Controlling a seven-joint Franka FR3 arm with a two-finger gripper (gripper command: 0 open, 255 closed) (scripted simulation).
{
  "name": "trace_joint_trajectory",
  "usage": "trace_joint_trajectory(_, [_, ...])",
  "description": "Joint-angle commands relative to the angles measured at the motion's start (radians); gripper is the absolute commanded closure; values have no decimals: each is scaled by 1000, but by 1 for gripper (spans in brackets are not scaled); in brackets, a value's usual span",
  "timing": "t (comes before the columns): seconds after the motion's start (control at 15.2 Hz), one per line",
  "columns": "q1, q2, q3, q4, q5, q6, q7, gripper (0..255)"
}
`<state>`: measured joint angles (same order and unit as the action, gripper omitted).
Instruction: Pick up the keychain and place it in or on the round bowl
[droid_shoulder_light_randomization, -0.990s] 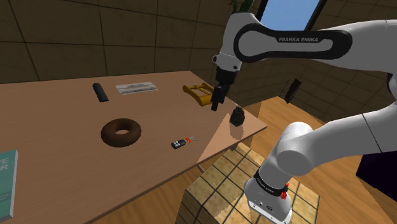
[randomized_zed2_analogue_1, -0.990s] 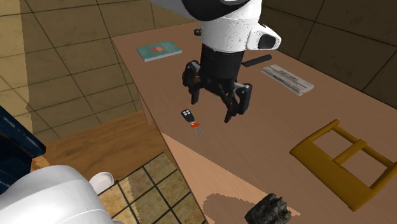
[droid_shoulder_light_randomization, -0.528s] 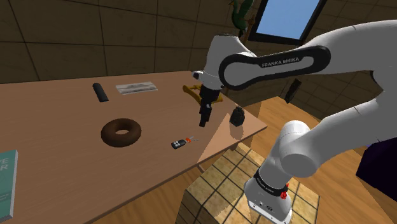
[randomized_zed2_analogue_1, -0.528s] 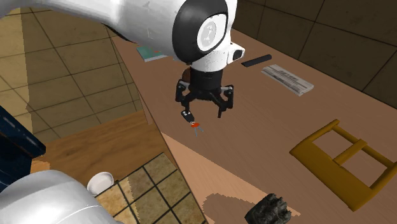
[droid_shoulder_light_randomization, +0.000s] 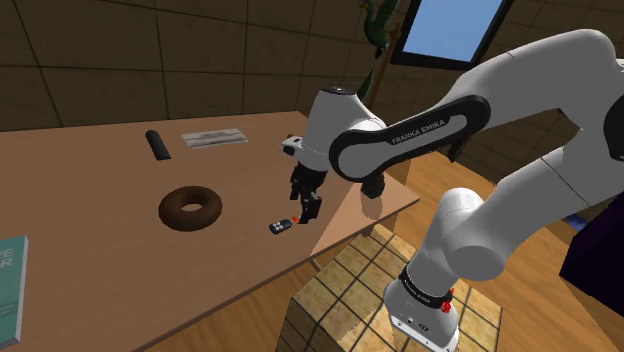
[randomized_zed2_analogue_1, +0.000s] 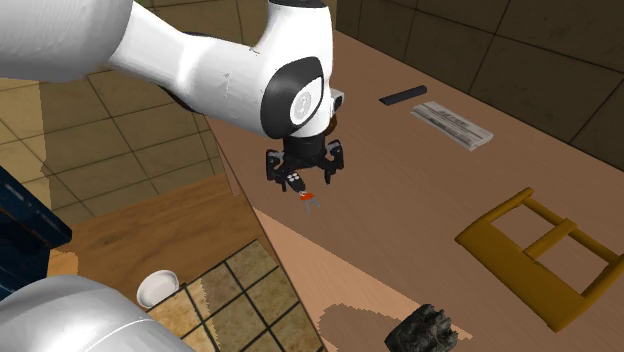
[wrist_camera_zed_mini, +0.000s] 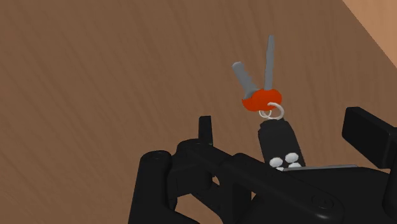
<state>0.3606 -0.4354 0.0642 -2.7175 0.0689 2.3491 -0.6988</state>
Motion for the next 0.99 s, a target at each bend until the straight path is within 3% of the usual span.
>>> trace_joint_trajectory(0.0, [2,25,0,-13,0,39,-6,0])
trace_joint_trajectory(0.2, [2,70,2,-30,2,102,-7,0])
trace_joint_trajectory(0.73, [2,70,2,-30,2,102,-7,0])
trace_joint_trajectory(0.79, [2,70,2,-30,2,102,-7,255])
trace_joint_trajectory(0.92, [2,70,2,-30,2,102,-7,255])
